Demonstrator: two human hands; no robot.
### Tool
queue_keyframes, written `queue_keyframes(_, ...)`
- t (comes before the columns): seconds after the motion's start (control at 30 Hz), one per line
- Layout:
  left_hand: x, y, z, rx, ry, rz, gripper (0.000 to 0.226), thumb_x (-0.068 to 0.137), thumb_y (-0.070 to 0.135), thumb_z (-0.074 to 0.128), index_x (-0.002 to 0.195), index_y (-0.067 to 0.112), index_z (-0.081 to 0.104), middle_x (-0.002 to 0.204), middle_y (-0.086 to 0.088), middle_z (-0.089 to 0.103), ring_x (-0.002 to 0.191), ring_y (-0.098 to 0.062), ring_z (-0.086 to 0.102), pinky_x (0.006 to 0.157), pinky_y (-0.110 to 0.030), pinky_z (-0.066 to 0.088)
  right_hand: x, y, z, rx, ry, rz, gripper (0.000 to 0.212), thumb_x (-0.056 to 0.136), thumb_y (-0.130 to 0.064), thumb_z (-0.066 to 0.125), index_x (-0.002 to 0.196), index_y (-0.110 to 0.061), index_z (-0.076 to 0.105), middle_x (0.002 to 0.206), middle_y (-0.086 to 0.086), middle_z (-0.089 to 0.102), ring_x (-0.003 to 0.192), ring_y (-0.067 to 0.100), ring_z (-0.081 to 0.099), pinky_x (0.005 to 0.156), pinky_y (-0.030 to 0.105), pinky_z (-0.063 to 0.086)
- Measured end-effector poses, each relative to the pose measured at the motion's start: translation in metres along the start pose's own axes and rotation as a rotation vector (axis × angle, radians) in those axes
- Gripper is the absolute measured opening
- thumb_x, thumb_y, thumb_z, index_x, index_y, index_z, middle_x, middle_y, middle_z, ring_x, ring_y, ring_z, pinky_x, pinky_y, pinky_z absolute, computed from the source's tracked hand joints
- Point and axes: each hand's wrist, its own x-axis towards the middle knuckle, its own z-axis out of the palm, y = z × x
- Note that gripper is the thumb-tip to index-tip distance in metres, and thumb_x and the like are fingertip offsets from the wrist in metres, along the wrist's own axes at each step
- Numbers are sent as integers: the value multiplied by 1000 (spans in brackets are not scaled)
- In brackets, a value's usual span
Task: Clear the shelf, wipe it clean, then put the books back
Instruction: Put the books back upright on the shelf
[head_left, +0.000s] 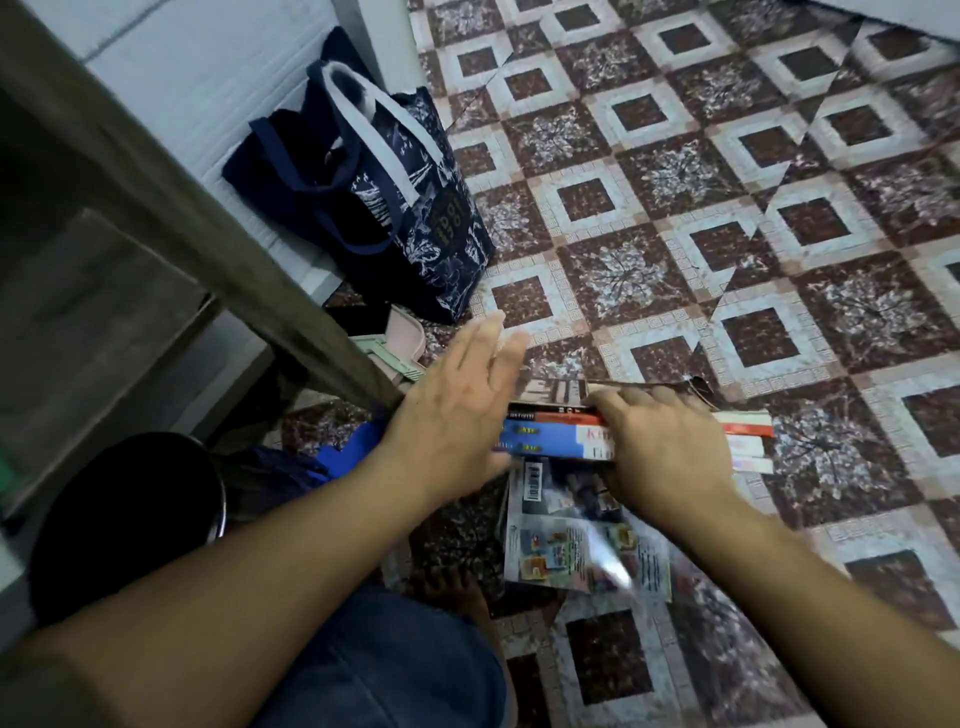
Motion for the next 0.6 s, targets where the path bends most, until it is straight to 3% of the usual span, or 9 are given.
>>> queue_keyframes(0.03, -4, 5, -9, 11, -85, 31, 112, 73, 57, 74, 151, 11, 9, 156, -12, 19, 144, -27, 21, 119, -35, 6, -17, -2, -12, -37, 40, -3, 61, 69, -49, 80, 122, -32, 56, 110, -8, 67, 103, 18, 61, 85, 34, 43)
queue_keyframes(0.07, -8, 10, -18, 16, -144, 62, 106, 77, 58, 68, 152, 15, 7, 157, -7, 18, 145, -24, 19, 121, -38, 6, -33, -3, -21, -63, 65, 8, 61, 64, -45, 84, 118, -33, 59, 103, -10, 69, 96, 17, 63, 80, 33, 44)
queue_keyframes(0.1, -13, 16, -26, 21, -199, 82, 95, 80, 55, 66, 150, 18, 14, 153, -4, 29, 142, -23, 27, 120, -41, 15, -46, -4, -27, -68, 86, 20, 60, 60, -38, 86, 114, -34, 62, 97, -11, 70, 90, 16, 64, 76, 33, 44)
queue_keyframes(0.17, -28, 30, -39, -31, -235, 53, 60, 83, 43, 67, 132, 21, 39, 129, -1, 52, 121, -24, 50, 103, -40, 40, -67, -4, -39, -42, 117, 19, 60, 54, -31, 86, 110, -34, 64, 90, -11, 70, 86, 18, 66, 72, 33, 45)
queue_keyframes(0.23, -48, 39, -50, -117, -204, 1, 37, 83, 34, 67, 111, 22, 45, 112, 0, 56, 105, -25, 56, 87, -40, 49, -85, -7, -51, -46, 106, 6, 58, 58, -33, 83, 113, -35, 62, 95, -11, 70, 91, 19, 65, 76, 34, 44)
queue_keyframes(0.4, -107, 38, -85, -150, -92, -57, 32, 80, 32, 65, 104, 24, 44, 109, 3, 56, 101, -24, 55, 83, -39, 49, -120, -29, -72, -15, 302, -104, 56, 42, -36, 88, 93, -28, 66, 76, -5, 67, 71, 24, 65, 63, 33, 42)
queue_keyframes(0.6, -192, 1, -136, -130, -47, -271, 35, 81, 34, 64, 111, 32, 47, 111, 10, 56, 102, -16, 53, 81, -33, 46, -123, -98, -106, 46, 456, -315, 50, 54, -44, 80, 100, -30, 64, 82, -6, 66, 77, 25, 63, 65, 35, 43)
